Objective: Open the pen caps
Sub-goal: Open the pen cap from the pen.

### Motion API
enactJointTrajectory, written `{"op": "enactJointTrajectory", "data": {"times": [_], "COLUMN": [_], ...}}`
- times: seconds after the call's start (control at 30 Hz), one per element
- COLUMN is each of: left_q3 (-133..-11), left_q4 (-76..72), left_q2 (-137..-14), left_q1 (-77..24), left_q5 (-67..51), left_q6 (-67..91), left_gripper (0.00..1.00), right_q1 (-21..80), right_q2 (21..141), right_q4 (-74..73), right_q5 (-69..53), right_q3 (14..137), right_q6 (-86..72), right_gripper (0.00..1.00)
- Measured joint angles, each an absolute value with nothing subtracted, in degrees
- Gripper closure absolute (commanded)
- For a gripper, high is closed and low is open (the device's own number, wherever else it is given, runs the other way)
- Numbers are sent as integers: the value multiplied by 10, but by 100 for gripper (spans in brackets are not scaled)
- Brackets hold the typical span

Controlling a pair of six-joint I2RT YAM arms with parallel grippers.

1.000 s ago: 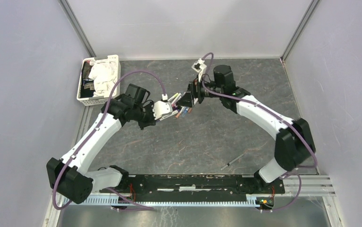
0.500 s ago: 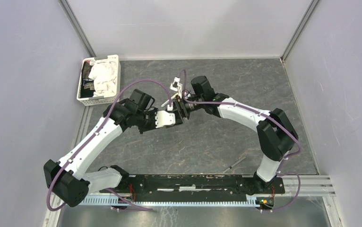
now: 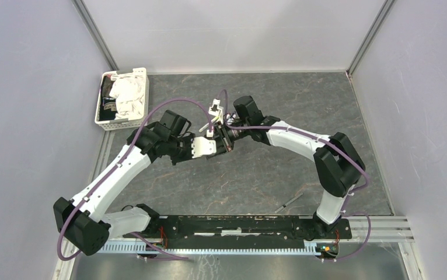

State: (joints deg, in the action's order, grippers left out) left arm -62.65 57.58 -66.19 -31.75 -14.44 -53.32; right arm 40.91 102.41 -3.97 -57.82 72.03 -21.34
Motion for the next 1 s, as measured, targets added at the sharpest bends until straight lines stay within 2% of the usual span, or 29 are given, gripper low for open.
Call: {"op": "enactJointTrajectory", "data": {"times": [0.17,0.33,0.4,0.47,0.5,0.53,0.6,0.73,0.9,1.0], "left_q3": [-632,-647,-652,-654,-655,-656,-662,-679,-700,-704], "left_q4": [574,574,573,573,574,576,583,602,628,630], "left_q2": [-656,-656,-656,-656,-656,-656,-658,-666,-691,-705], "left_q1": [-315,-301,-297,-296,-296,-296,-296,-296,-293,-292], "left_q5": [-200,-268,-291,-309,-320,-330,-351,-384,-393,-384], "left_q6": [-503,-472,-464,-459,-457,-457,-455,-455,-477,-487], "left_gripper": [63,62,53,52,41,37,38,51,83,89], "right_q1": [408,403,401,400,400,400,400,400,401,402], "right_q2": [977,910,891,881,879,878,878,878,878,878], "right_q4": [9,73,97,115,122,127,137,154,158,158], "right_q5": [-578,-578,-580,-582,-583,-583,-583,-583,-594,-591], "right_q3": [658,580,560,548,545,545,545,545,544,538], "right_q6": [-212,-222,-227,-233,-234,-238,-243,-251,-258,-259], "right_gripper": [100,100,100,100,100,100,100,100,100,100]}}
